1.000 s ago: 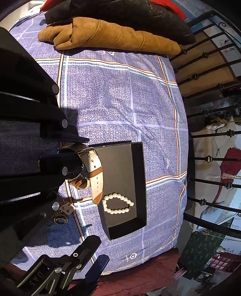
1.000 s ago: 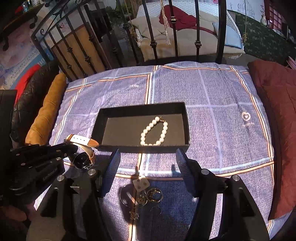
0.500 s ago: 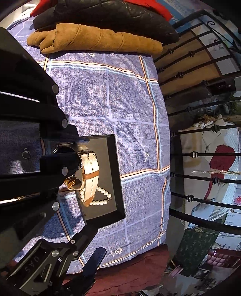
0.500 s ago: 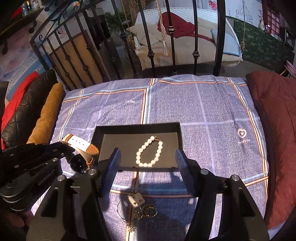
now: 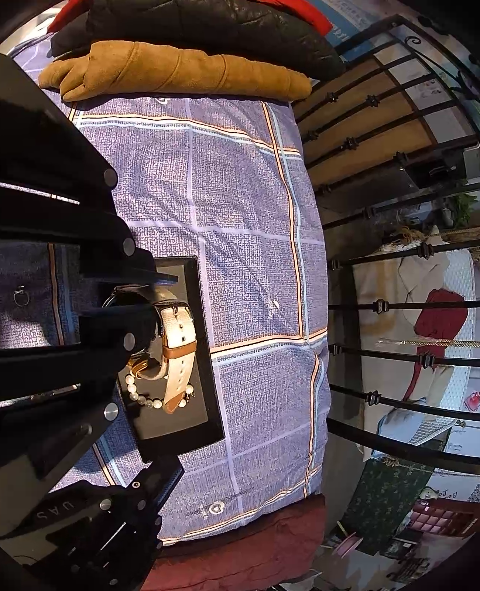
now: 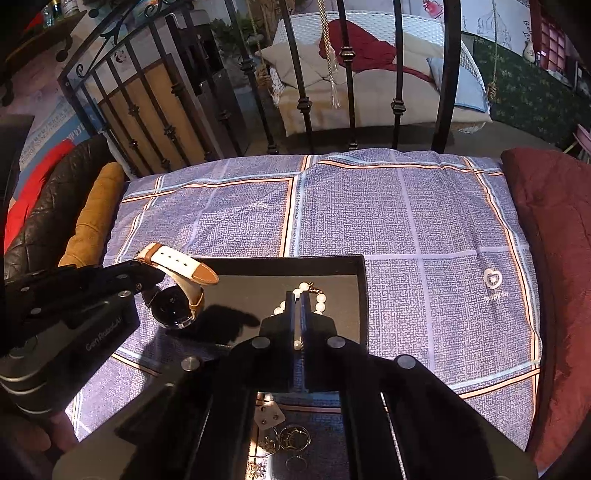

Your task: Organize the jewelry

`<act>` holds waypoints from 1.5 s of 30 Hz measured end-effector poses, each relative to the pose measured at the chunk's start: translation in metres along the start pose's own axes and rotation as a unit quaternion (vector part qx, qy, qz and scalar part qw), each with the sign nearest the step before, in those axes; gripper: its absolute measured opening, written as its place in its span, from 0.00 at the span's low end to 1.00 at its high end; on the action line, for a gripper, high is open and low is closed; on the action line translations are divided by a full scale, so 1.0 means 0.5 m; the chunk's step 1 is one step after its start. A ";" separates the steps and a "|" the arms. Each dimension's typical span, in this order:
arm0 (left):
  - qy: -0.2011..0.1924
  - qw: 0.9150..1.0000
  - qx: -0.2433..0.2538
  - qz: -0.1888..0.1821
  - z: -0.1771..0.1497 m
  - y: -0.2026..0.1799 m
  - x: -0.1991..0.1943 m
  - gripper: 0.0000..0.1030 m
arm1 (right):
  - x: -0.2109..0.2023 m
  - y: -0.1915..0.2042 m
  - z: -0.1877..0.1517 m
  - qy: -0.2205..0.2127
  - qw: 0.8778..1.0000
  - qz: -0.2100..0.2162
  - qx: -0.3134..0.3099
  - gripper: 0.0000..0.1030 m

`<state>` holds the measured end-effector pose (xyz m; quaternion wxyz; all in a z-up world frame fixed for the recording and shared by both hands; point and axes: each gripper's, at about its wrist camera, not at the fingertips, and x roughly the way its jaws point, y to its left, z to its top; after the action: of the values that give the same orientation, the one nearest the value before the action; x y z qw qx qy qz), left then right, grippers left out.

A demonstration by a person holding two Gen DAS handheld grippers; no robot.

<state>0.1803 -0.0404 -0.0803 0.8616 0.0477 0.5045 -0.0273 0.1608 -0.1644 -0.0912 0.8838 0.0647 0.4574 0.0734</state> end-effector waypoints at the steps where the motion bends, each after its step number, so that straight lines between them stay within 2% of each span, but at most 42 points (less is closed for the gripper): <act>1: 0.001 1.000 0.000 0.002 0.001 0.000 0.004 0.09 | 0.003 0.000 0.001 0.002 1.000 0.002 0.000 0.03; 6: 0.005 1.000 -0.005 0.007 0.005 -0.002 0.019 0.10 | 0.014 -0.001 0.015 0.001 1.000 0.007 -0.002 0.03; 7: 0.005 1.000 -0.002 0.008 0.007 -0.004 0.022 0.11 | 0.015 -0.001 0.018 0.000 1.000 0.006 -0.002 0.03; 8: 0.003 1.000 -0.002 0.008 0.009 -0.005 0.023 0.17 | 0.016 -0.003 0.020 -0.001 1.000 0.006 -0.001 0.04; 10: -0.002 1.000 -0.005 0.016 0.014 -0.005 0.023 0.42 | 0.018 -0.004 0.025 -0.002 1.000 0.006 -0.003 0.04; 11: -0.006 1.000 -0.006 0.022 0.016 -0.006 0.023 0.66 | 0.019 -0.004 0.027 -0.002 1.000 0.006 -0.003 0.03; 12: -0.010 1.000 -0.006 0.027 0.019 -0.006 0.020 0.84 | 0.020 -0.005 0.029 -0.002 1.000 0.007 -0.004 0.04; 14: -0.022 0.999 -0.006 0.030 0.024 -0.007 0.013 0.85 | 0.024 -0.006 0.031 0.003 1.000 0.007 -0.005 0.04; 17: -0.017 0.999 -0.006 0.036 0.028 -0.006 0.015 0.85 | 0.025 -0.009 0.032 0.004 1.000 0.006 -0.005 0.04; 19: -0.014 0.999 -0.008 0.039 0.026 -0.003 0.014 0.85 | 0.025 -0.010 0.033 0.005 1.000 0.006 -0.005 0.10; 21: -0.011 0.999 -0.013 0.051 0.021 0.006 0.009 0.86 | 0.022 -0.011 0.032 0.006 1.000 0.007 -0.005 0.26; 23: -0.007 0.998 -0.021 0.057 0.011 0.027 -0.001 0.90 | 0.013 -0.014 0.026 0.005 1.000 0.008 -0.006 0.58; 24: -0.003 0.998 -0.027 0.056 0.002 0.039 -0.005 0.94 | 0.007 -0.016 0.022 0.003 1.000 0.008 -0.007 0.64; 27: 0.014 0.998 -0.033 0.055 -0.031 0.074 -0.015 0.94 | -0.015 -0.018 -0.002 0.001 1.000 0.010 -0.013 0.66; 33: 0.065 0.996 -0.038 0.056 -0.134 0.111 0.001 0.94 | -0.034 -0.032 -0.094 0.041 0.999 0.010 0.001 0.66; 40: 0.101 0.994 -0.034 0.021 -0.228 0.079 0.042 0.94 | -0.009 -0.031 -0.203 0.092 0.996 0.000 0.011 0.64; 45: 0.124 0.992 -0.027 -0.003 -0.258 0.054 0.080 0.94 | 0.006 -0.028 -0.231 0.101 0.995 -0.002 0.008 0.64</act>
<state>0.0906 0.0007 -0.1763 0.7936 0.0255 0.6078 -0.0099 0.0688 -0.1723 -0.1622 0.8329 0.0630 0.5448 0.0744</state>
